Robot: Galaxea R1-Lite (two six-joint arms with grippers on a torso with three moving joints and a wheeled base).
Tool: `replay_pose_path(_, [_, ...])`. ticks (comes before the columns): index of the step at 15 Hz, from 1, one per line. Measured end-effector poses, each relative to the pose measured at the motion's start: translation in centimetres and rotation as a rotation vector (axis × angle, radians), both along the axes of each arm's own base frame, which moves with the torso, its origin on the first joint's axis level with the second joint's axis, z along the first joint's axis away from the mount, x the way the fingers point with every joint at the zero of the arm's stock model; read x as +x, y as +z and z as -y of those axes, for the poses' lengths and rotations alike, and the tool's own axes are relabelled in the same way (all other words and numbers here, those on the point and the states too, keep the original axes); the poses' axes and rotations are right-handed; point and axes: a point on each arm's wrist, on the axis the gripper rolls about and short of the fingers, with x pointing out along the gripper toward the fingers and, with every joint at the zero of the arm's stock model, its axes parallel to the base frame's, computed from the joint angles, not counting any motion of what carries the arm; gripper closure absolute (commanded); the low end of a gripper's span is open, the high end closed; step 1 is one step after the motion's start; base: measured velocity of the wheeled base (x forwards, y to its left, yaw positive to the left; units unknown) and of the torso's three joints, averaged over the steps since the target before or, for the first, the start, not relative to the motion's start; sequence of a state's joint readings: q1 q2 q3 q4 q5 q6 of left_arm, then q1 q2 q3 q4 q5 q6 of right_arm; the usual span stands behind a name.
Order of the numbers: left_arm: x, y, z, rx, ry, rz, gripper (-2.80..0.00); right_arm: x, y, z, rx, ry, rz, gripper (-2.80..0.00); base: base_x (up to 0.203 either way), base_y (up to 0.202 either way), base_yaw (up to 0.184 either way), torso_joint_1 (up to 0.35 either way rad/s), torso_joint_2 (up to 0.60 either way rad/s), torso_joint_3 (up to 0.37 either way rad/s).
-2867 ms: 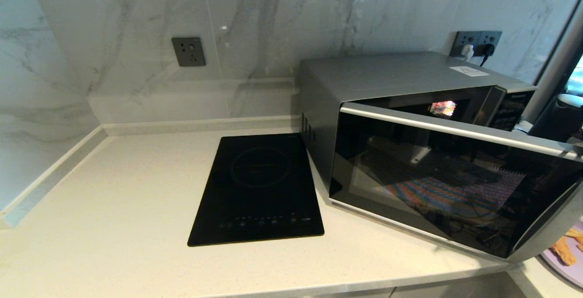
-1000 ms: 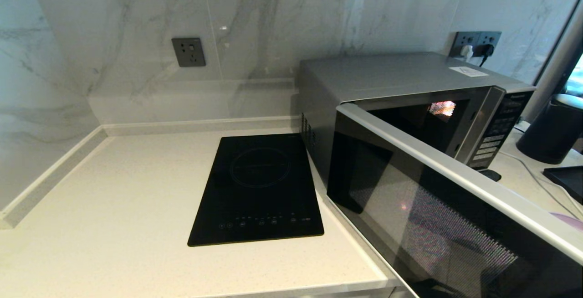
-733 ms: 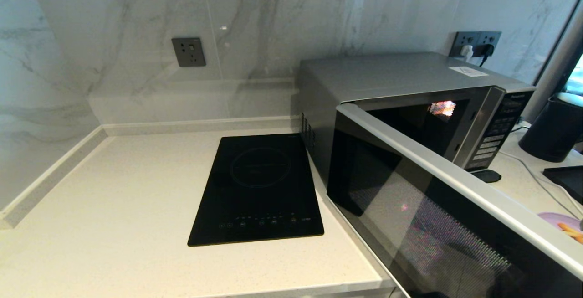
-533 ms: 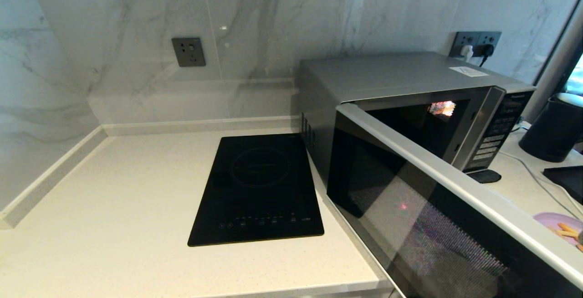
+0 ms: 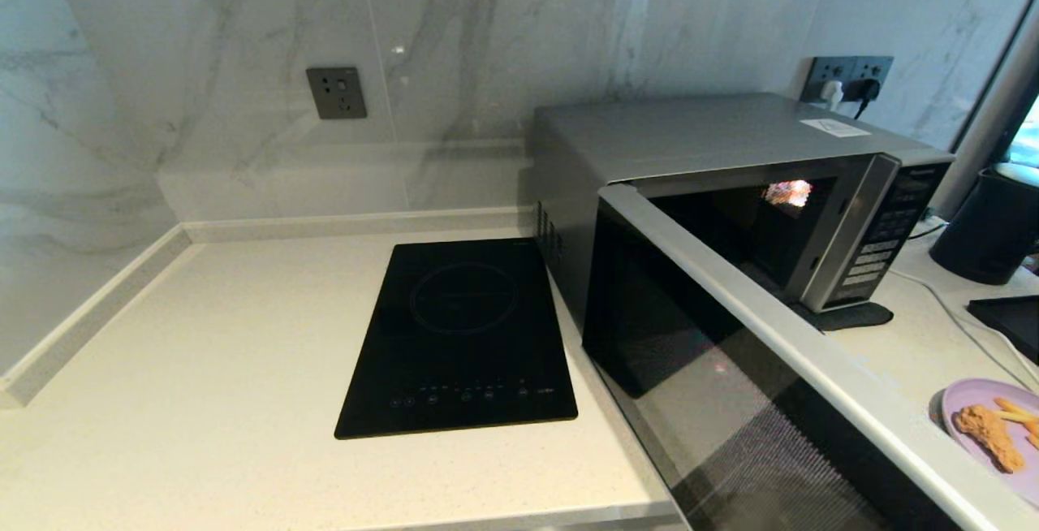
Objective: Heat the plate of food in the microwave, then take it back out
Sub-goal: Put the plate in the microwave oven
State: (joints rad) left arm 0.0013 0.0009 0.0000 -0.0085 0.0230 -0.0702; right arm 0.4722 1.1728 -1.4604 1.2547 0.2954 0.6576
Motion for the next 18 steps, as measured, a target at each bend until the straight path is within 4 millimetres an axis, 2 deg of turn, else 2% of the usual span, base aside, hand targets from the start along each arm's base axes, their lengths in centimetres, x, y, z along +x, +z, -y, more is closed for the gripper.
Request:
replay_pose_path(8, [0.0,0.0,0.0,0.000,-0.001,0.000,0.00,-0.3,-0.1,-1.2,0.193,0.409,-0.032,0.00,0.000,0.000,0.000,0.000,0.00,0.000])
replay_pose_path(14, [0.0,0.0,0.0,0.001,0.000,0.000,0.00,-0.6,-0.1,-0.9,0.143,0.371,0.006,0.00,0.000,0.000,0.000,0.000,0.00,0.000])
replay_pose_path(16, [0.0,0.0,0.0,0.000,0.000,0.000,0.00,-0.4,0.1,-0.5,0.083,0.288,0.048,0.00,0.000,0.000,0.000,0.000,0.00,0.000])
replay_pose_path(18, [0.0,0.0,0.0,0.000,0.000,0.000,0.00,0.2,0.2,0.2,0.021,0.123,0.088,0.00,0.000,0.000,0.000,0.000,0.00,0.000])
